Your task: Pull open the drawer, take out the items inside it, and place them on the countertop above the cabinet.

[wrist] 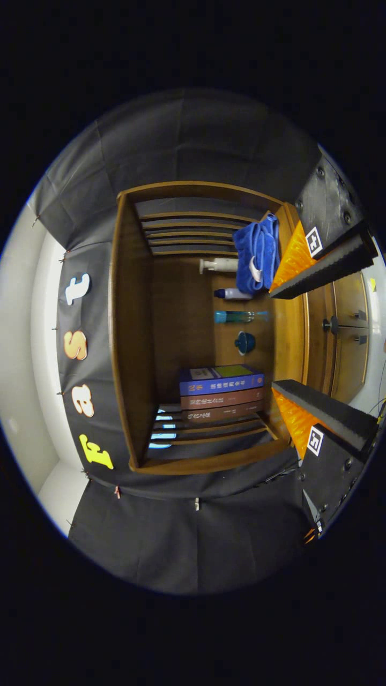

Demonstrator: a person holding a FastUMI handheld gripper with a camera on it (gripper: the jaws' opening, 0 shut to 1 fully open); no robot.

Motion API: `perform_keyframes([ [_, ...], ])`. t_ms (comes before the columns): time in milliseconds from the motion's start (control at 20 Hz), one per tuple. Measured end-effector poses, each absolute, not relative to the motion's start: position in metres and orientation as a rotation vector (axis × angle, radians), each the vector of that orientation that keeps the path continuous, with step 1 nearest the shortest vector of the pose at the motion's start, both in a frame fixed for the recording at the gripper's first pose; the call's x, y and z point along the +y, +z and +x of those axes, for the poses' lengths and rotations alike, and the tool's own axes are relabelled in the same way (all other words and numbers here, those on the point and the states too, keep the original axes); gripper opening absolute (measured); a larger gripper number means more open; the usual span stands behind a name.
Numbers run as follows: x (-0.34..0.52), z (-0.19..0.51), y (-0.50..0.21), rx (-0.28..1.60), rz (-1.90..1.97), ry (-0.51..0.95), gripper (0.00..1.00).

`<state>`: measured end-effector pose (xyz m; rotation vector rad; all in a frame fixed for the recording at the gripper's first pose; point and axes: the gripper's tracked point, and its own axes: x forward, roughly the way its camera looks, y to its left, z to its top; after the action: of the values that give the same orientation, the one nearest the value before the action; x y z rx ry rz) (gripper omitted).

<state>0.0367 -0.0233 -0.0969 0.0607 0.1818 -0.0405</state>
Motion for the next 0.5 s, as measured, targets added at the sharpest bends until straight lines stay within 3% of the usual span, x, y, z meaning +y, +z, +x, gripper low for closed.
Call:
perform_keyframes([
  [500,-0.03,0.059,-0.221,0.423,0.05,-0.07,1.0],
])
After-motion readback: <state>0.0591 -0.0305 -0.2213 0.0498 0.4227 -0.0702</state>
